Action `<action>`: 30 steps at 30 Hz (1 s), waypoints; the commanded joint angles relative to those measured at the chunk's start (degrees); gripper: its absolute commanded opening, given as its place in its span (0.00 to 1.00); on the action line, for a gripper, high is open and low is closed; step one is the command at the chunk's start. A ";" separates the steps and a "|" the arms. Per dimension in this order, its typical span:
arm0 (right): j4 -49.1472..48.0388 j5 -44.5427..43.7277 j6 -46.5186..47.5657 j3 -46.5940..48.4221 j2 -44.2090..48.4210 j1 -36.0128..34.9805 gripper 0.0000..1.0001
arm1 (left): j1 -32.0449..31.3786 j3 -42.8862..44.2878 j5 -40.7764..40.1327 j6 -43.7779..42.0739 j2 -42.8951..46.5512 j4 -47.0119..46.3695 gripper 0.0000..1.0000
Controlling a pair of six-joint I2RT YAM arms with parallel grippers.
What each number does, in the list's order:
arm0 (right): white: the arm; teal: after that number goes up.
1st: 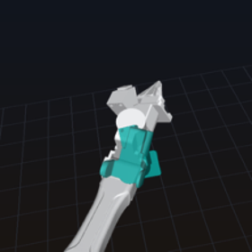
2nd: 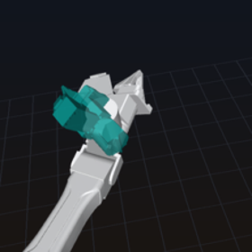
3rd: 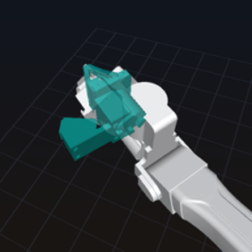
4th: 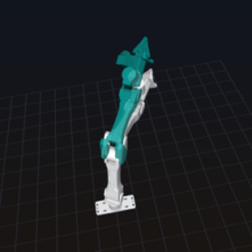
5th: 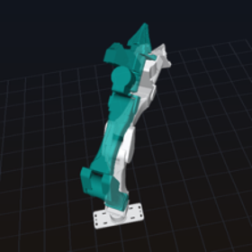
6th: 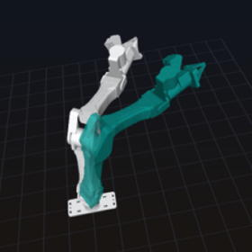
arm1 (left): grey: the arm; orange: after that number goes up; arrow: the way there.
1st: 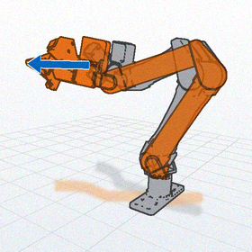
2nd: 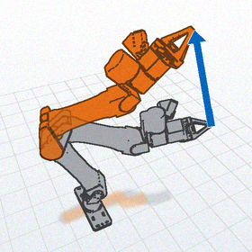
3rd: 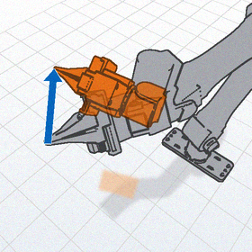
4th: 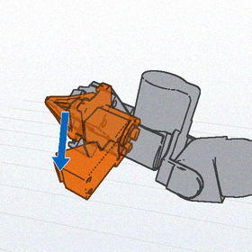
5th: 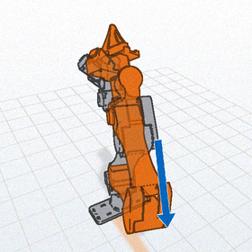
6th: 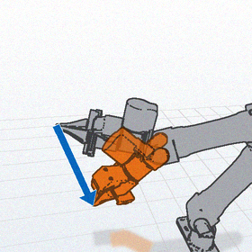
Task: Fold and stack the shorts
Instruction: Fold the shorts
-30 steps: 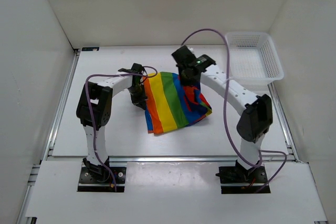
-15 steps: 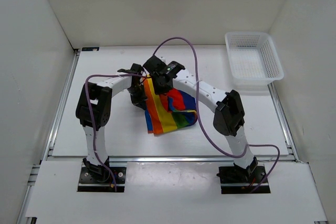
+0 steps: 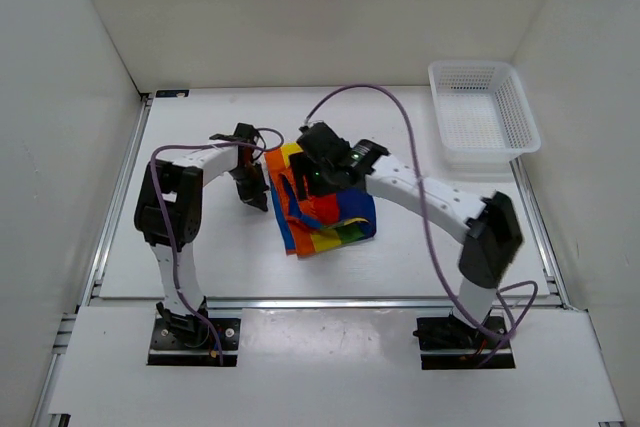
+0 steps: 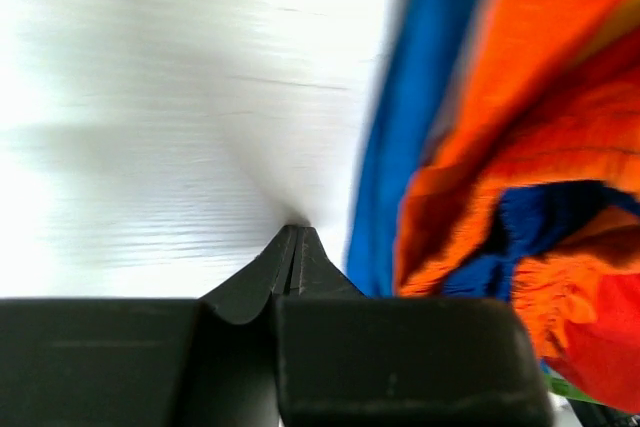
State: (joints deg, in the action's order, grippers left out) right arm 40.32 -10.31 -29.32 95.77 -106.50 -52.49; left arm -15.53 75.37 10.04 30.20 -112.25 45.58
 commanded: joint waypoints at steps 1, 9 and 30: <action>-5.16 -4.10 1.11 -6.01 12.00 -0.07 0.71 | 2.08 -0.67 -2.92 -1.98 4.65 1.43 0.10; -0.15 -6.14 -3.11 -14.47 14.48 5.64 0.01 | -2.04 6.62 -0.82 -1.98 12.05 5.48 0.10; -11.31 1.26 -3.55 -18.25 -3.56 7.67 0.01 | -5.48 25.96 -3.10 -2.77 -9.66 10.74 0.10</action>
State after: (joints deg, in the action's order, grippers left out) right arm 29.65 -9.87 -32.45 77.97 -112.68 -44.93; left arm -22.44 97.86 10.20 29.26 -123.46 53.98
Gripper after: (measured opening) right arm 0.011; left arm 0.118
